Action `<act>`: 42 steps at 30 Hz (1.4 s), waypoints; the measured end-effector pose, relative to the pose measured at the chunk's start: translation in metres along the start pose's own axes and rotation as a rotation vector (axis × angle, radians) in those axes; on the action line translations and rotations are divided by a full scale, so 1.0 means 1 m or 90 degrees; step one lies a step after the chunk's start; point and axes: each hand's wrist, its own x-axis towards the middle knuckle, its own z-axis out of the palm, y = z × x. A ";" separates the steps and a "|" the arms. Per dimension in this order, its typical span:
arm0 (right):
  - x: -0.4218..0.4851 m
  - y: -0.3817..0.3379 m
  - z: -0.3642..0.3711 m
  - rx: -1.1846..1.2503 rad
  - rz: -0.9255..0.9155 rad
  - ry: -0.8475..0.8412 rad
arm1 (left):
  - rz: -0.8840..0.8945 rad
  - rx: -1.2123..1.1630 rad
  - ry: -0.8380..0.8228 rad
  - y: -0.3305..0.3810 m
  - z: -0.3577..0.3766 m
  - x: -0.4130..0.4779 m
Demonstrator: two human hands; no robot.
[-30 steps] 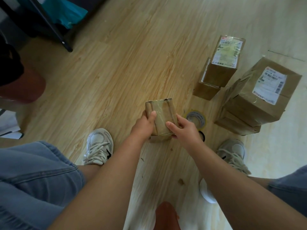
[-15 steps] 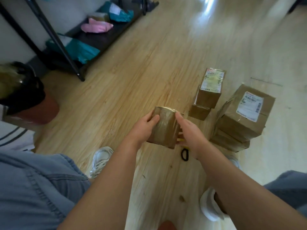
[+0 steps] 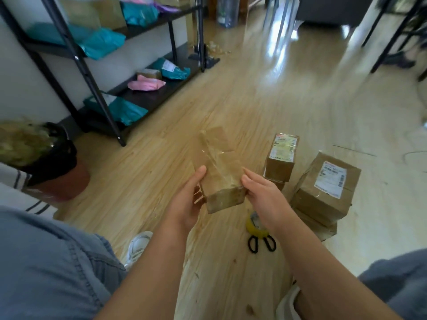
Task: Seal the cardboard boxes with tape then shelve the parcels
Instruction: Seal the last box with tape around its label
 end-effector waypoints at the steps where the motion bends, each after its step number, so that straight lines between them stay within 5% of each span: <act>1: -0.001 -0.001 0.000 -0.006 -0.011 -0.021 | 0.003 -0.006 -0.027 0.000 0.000 0.001; 8: -0.006 -0.002 -0.013 -0.080 -0.025 -0.045 | 0.041 0.005 -0.001 0.005 0.001 -0.004; 15: -0.006 0.006 0.000 -0.302 -0.111 0.086 | 0.122 0.097 0.089 0.011 0.011 -0.006; 19: -0.007 0.005 -0.001 -0.314 -0.060 0.021 | 0.164 0.215 0.118 0.013 0.019 -0.011; 23: -0.007 0.003 0.000 -0.349 -0.022 0.021 | 0.159 0.169 0.118 0.024 0.021 -0.012; 27: -0.004 -0.001 -0.010 -0.249 0.012 0.070 | 0.164 0.162 0.124 0.030 0.020 -0.009; 35: -0.001 0.010 -0.035 0.063 0.072 -0.021 | 0.054 0.115 -0.032 0.029 0.008 -0.009; 42: -0.002 0.011 -0.036 -0.001 0.111 -0.093 | 0.007 0.112 -0.050 0.024 0.003 -0.011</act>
